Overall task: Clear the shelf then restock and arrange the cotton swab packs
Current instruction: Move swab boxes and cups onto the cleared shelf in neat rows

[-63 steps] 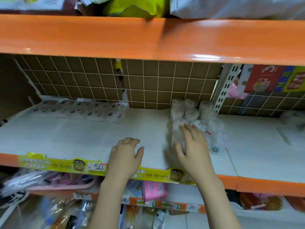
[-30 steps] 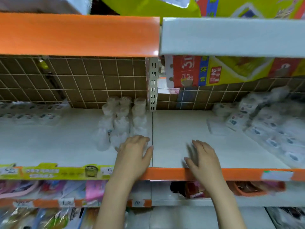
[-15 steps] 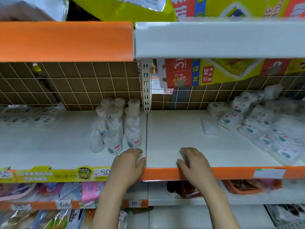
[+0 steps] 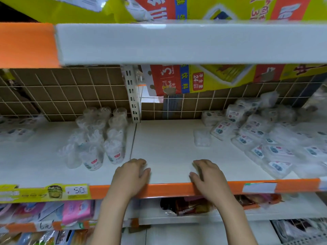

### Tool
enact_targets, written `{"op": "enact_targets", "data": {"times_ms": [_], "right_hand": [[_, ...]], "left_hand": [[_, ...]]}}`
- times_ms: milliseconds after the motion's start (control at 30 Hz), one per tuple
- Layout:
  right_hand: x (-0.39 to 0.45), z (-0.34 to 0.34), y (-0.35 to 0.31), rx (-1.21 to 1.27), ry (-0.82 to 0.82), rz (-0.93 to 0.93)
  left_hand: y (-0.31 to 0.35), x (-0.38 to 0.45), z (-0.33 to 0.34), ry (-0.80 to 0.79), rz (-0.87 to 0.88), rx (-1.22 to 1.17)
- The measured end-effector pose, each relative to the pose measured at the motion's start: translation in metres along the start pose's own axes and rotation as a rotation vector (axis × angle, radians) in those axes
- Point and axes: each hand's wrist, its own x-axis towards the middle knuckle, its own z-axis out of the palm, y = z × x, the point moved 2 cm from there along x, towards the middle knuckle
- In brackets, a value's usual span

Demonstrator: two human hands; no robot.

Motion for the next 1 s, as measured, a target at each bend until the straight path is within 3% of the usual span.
{"op": "enact_targets", "data": {"times_ms": [400,667,1000], "right_hand": [[-0.004,-0.105,0.148,0.043,0.159,0.019],[0.003,-0.105,0.158,0.073,0.149,0.003],[0.013,-0.118,0.167,0.075,0.221,0.027]], "left_hand": [[0.187,0.016,0.086,0.038,0.137,-0.114],[0.177,0.020,0.087,0.081,0.050,-0.105],[0.185,0.050,0.082,0.097,0.105,-0.065]]}}
